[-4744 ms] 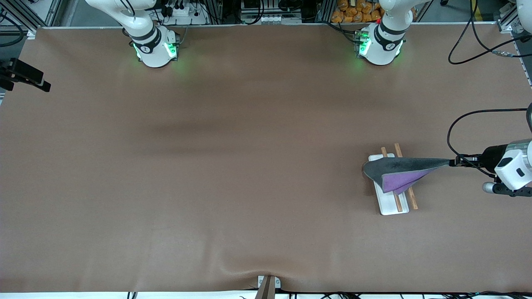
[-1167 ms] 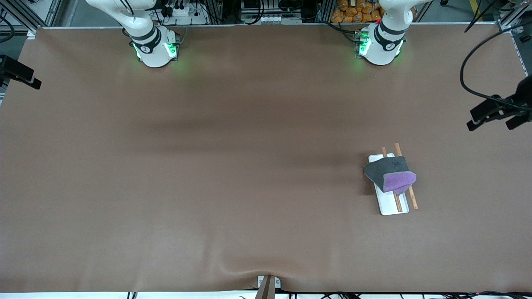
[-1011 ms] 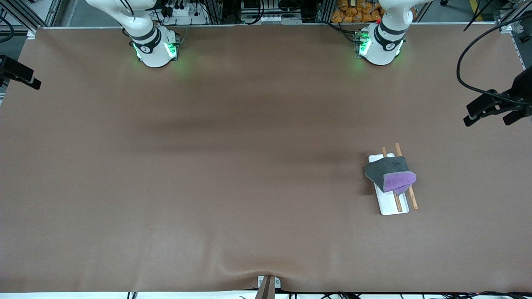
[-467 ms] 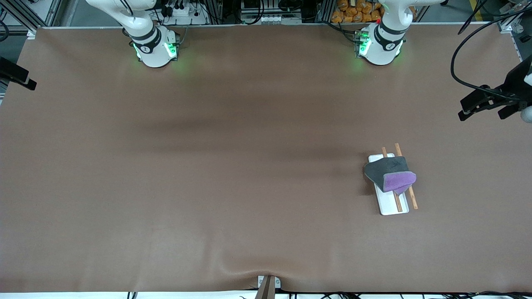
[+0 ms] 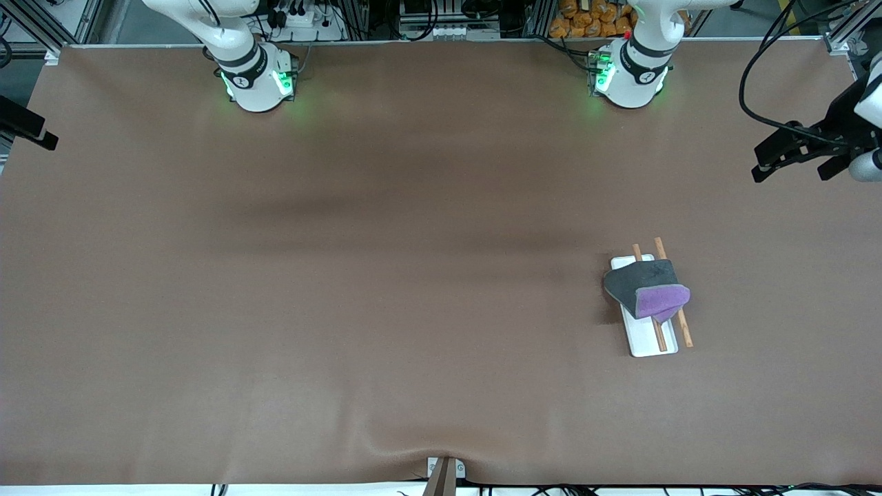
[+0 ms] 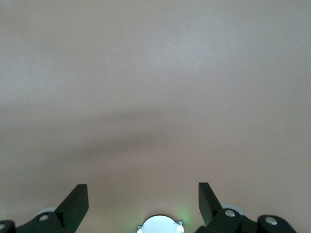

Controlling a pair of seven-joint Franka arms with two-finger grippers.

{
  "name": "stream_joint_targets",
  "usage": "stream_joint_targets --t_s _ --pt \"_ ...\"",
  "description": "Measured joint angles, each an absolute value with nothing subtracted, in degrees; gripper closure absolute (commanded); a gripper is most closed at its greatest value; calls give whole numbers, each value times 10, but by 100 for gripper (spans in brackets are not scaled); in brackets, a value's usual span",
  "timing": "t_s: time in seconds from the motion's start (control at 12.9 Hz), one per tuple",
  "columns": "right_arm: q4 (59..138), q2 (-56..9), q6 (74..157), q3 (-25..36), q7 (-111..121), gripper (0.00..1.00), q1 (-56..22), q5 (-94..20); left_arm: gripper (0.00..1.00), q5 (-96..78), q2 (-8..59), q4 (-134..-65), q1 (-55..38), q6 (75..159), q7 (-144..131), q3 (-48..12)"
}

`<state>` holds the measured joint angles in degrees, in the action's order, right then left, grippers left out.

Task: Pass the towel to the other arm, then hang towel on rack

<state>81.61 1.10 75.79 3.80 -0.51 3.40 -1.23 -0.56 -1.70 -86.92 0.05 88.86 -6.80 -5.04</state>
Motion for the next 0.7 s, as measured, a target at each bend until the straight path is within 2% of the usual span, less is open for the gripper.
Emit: stream_joint_targets --t_s 0.31,0.7 --pt "816 11 762 39 -5 0 35 -12 0 -6 -45 -900 1 887 -68 -47" --pt "816 11 762 39 -5 0 35 -12 0 15 -46 -901 1 876 -67 -43"
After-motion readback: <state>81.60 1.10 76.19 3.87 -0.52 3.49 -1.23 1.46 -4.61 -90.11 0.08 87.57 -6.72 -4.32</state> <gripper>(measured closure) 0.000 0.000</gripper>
